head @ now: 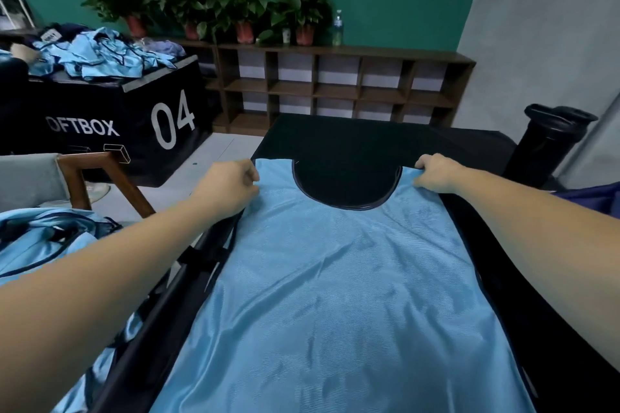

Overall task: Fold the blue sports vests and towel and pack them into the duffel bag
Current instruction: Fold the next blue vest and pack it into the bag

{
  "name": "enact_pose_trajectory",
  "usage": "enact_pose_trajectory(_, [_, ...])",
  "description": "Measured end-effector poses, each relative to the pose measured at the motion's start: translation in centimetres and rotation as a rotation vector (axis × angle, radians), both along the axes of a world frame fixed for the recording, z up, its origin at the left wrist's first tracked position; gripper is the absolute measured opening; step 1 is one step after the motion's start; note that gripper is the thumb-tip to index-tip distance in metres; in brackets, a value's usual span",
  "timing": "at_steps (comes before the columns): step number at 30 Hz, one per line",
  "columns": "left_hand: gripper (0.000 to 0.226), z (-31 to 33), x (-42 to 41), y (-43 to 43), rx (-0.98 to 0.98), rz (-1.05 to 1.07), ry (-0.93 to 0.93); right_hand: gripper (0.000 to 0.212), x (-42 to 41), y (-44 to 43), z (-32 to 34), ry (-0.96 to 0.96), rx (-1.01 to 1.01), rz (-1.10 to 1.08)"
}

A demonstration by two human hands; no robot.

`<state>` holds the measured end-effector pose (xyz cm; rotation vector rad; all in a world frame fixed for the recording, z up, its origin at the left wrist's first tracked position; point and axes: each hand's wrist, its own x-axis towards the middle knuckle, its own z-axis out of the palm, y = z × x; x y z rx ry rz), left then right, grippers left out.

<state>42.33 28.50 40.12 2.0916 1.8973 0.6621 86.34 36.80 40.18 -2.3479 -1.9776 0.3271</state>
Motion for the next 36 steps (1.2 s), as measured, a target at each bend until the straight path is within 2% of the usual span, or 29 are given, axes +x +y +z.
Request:
enact_pose_trajectory(8, [0.047,-0.8,1.6,7.0,-0.022,-0.043,0.122,0.058,-0.3,0.4,-0.9,-0.015,0.045,-0.024])
enact_pose_trajectory(14, [0.065,-1.3,2.9,9.7,-0.102,-0.003,0.073,0.055,-0.3,0.8,-0.9,0.001,0.055,-0.042])
enact_pose_trajectory(17, [0.061,-1.5,3.1,10.7,-0.152,0.04,0.115,0.064,0.5,0.9,-0.6,0.031,0.051,-0.056])
enact_pose_trajectory(19, [0.045,-1.5,2.9,11.0,-0.168,0.067,0.162,0.064,0.7,0.9,-0.7,0.059,0.058,-0.052])
enact_pose_trajectory(21, [0.021,-1.1,2.9,10.7,-0.165,0.073,0.178,0.046,0.5,0.6,-0.6,0.067,0.083,-0.058])
enact_pose_trajectory(23, [0.008,-0.2,2.9,10.1,-0.125,0.078,0.138,0.023,-0.2,-0.2,-0.1,0.028,0.12,-0.056])
enact_pose_trajectory(26, [0.008,1.6,2.6,8.4,-0.064,0.078,0.038,0.009,-1.1,-1.6,0.2,-0.022,0.172,-0.02])
enact_pose_trajectory(30, [0.014,4.5,2.4,5.6,-0.048,0.018,-0.131,0.006,-1.0,-4.2,1.6,0.146,0.27,0.026])
enact_pose_trajectory(36, [0.016,8.4,1.9,-0.9,-0.028,-0.051,-0.187,0.009,-1.8,-10.8,6.0,0.283,0.431,0.134])
